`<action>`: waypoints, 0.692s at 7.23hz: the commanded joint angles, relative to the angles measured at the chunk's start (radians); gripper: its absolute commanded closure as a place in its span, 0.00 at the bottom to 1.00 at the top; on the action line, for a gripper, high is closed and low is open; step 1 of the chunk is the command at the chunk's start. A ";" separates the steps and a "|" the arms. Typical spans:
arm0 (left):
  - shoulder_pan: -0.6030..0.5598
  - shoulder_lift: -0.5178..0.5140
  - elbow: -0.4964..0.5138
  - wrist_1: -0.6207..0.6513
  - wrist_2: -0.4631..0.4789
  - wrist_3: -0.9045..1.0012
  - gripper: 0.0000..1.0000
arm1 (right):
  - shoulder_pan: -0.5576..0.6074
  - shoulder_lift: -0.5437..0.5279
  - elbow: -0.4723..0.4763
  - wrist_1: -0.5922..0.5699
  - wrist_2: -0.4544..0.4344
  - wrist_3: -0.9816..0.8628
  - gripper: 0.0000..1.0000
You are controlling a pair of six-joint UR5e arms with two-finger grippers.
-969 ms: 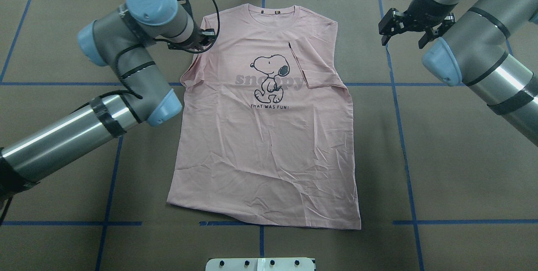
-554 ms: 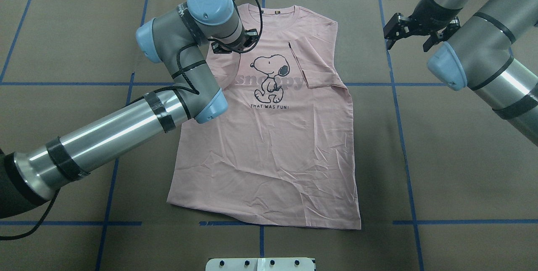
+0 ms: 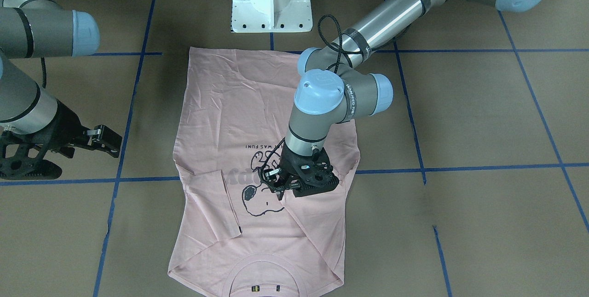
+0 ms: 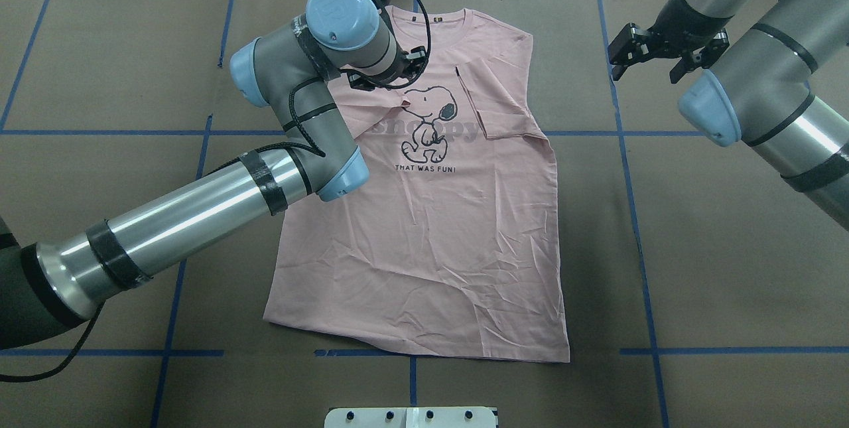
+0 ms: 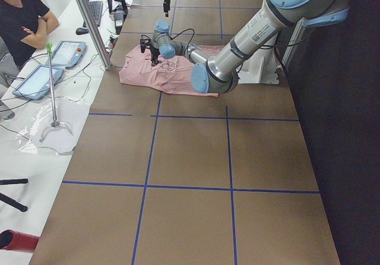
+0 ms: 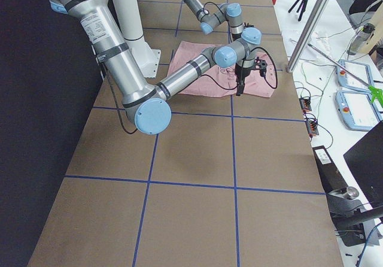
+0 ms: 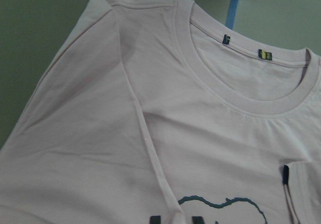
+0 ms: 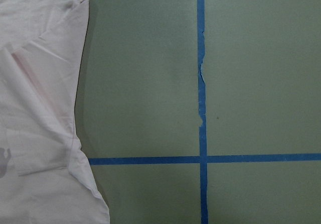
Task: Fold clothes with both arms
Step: 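Grasp the other sleeve with the left gripper and fold it inward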
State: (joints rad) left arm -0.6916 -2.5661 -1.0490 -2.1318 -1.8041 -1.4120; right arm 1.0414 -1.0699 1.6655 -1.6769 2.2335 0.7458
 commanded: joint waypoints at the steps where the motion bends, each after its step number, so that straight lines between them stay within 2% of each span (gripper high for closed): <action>1: 0.001 0.114 -0.205 0.025 -0.015 0.007 0.00 | -0.004 -0.083 0.101 -0.001 0.000 0.007 0.00; 3: 0.006 0.321 -0.542 0.184 -0.047 0.138 0.00 | -0.082 -0.227 0.308 0.002 -0.014 0.152 0.00; 4: 0.015 0.411 -0.712 0.287 -0.049 0.195 0.00 | -0.159 -0.284 0.401 0.011 -0.067 0.269 0.00; 5: 0.018 0.488 -0.838 0.352 -0.047 0.238 0.00 | -0.293 -0.354 0.431 0.178 -0.183 0.463 0.00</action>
State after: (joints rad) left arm -0.6792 -2.1815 -1.7082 -1.8765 -1.8507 -1.2352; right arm 0.8826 -1.3413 2.0274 -1.6292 2.1575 1.0112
